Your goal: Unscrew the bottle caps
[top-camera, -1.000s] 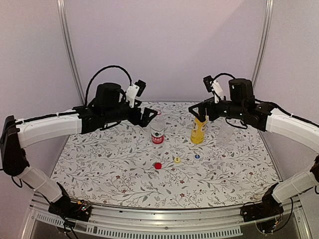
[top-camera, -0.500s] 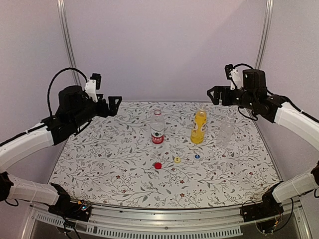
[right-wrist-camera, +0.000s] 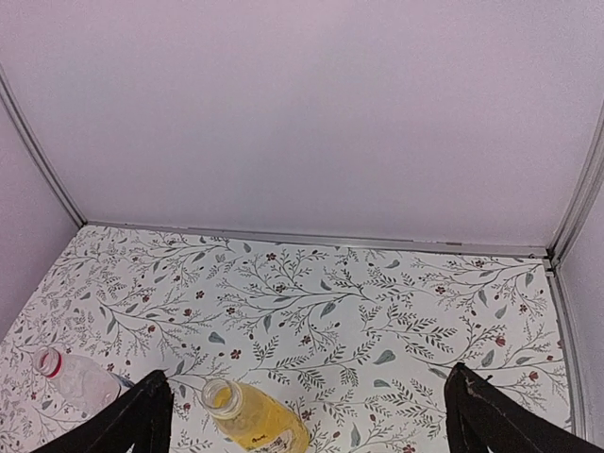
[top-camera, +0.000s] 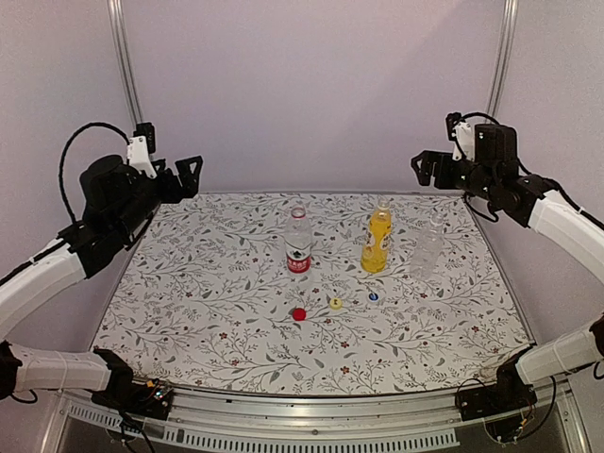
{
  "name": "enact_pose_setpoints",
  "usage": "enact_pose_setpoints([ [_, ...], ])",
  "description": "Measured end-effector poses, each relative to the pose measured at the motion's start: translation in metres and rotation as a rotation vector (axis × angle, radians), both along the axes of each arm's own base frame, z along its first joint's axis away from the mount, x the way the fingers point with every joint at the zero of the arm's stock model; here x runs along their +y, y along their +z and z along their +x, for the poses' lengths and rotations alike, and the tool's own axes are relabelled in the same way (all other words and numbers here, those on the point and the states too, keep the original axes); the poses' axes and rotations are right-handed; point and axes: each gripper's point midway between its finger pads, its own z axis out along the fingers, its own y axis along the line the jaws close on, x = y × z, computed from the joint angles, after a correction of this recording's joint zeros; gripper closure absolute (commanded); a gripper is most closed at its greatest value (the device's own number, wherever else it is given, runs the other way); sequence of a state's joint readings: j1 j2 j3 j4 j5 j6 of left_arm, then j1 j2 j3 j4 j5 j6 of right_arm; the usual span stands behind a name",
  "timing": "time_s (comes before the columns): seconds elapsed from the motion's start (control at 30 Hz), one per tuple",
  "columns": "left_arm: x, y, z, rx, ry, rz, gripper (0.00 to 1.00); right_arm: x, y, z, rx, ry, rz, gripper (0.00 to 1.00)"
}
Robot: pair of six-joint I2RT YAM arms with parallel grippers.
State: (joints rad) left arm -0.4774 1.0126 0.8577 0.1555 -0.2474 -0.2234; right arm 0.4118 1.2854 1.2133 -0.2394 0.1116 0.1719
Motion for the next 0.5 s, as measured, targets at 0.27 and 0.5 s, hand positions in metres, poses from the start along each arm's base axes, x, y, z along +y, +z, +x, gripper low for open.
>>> enact_pose_setpoints([
  [0.27,0.002,0.022,-0.008,-0.044,-0.013,0.045,0.00,-0.012,0.023,-0.012,-0.054,-0.033,0.004,0.01],
  [0.5,0.017,0.040,-0.038,-0.121,-0.007,0.082,0.00,-0.023,0.042,-0.036,-0.114,-0.032,0.023,0.01],
])
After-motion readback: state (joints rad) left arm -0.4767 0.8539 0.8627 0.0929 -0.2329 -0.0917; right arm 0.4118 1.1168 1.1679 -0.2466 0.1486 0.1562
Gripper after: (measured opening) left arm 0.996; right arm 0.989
